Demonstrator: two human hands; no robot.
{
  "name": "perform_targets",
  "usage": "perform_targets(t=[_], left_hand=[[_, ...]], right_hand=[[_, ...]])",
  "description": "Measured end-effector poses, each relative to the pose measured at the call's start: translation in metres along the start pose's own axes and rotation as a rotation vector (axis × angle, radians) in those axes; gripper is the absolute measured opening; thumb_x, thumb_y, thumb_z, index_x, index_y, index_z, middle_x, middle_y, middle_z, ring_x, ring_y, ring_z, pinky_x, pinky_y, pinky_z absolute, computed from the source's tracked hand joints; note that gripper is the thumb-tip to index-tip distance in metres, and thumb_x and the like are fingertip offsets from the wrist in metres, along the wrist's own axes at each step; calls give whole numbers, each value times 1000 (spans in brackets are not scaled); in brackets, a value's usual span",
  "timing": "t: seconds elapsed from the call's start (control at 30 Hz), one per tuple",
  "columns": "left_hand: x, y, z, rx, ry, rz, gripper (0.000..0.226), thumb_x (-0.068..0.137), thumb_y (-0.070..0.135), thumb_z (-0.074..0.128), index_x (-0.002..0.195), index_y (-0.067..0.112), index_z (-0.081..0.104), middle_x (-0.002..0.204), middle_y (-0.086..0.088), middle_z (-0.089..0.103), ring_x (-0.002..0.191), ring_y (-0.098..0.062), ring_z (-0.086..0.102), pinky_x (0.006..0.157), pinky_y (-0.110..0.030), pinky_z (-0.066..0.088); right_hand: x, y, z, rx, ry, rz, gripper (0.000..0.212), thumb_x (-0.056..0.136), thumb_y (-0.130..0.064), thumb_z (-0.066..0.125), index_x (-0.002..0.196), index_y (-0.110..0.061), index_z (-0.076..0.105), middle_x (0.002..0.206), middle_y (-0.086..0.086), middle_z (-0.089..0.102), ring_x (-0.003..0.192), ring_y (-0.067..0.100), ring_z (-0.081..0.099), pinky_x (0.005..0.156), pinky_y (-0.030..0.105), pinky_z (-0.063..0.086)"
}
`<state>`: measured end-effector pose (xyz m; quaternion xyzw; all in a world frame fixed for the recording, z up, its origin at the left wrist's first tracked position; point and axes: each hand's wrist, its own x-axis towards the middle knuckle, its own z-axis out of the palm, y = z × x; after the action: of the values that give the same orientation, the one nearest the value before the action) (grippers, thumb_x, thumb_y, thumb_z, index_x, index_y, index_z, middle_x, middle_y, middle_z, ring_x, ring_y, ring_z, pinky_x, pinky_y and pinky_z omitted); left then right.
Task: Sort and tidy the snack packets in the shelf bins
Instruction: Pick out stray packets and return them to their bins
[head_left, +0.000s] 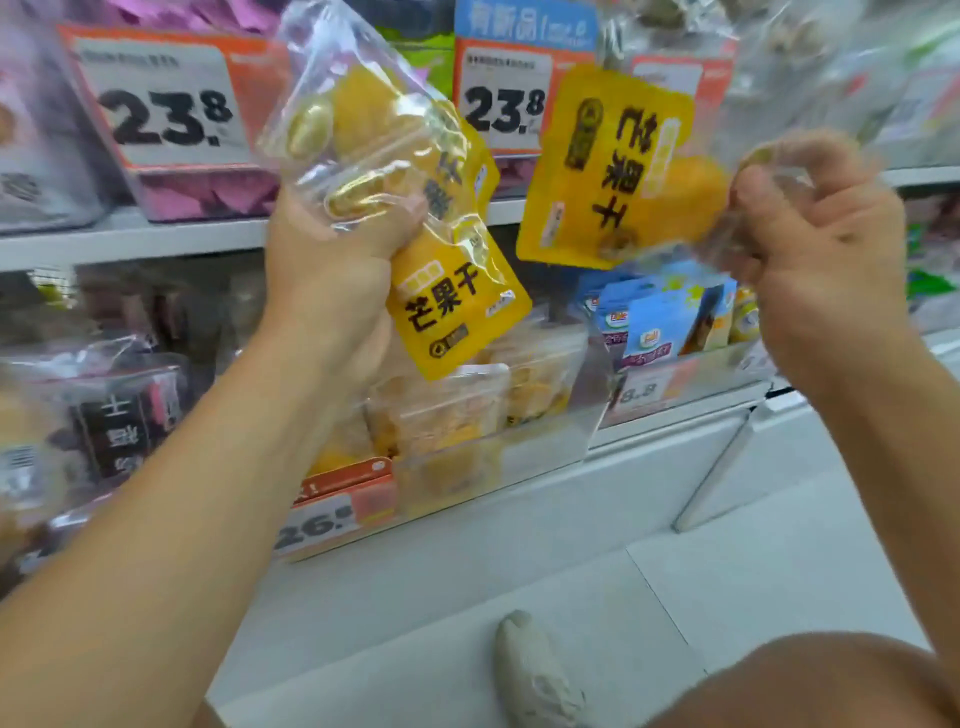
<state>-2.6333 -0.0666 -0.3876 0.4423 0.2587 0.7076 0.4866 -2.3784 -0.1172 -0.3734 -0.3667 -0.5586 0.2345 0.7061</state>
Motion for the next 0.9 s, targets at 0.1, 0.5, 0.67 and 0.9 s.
perform_targets(t=[0.1, 0.5, 0.67, 0.9], left_hand=[[6, -4, 22, -20, 48, 71, 42, 82, -14, 69, 120, -1, 56, 98, -11, 71, 86, -22, 71, 75, -36, 58], [-17, -72, 58, 63, -150, -95, 48, 79, -5, 73, 125, -2, 61, 114, -22, 71, 105, -39, 69, 96, -53, 54], [-10, -82, 48, 92, -297, -248, 44, 81, -14, 68, 123, 1, 62, 107, -17, 73, 95, -29, 70, 87, -43, 57], [2, -92, 40, 345, -258, 36, 34, 84, -6, 71, 116, 4, 68, 107, -8, 75, 103, -23, 71, 97, -50, 54]], right_hand=[[7, -1, -21, -175, -63, -123, 20, 94, -6, 63, 93, -25, 65, 78, -15, 72, 70, 5, 64, 73, 28, 51], [-5, 22, 1, -997, -137, -953, 16, 96, -3, 63, 98, -9, 78, 93, 2, 76, 73, 31, 64, 66, 39, 48], [-6, 49, 7, -1015, -98, -1085, 15, 97, -4, 63, 92, -6, 78, 91, 3, 75, 69, 30, 64, 60, 41, 47], [-7, 60, 10, -1014, -69, -1177, 21, 99, -7, 60, 92, -10, 79, 91, -3, 75, 72, 27, 63, 62, 38, 45]])
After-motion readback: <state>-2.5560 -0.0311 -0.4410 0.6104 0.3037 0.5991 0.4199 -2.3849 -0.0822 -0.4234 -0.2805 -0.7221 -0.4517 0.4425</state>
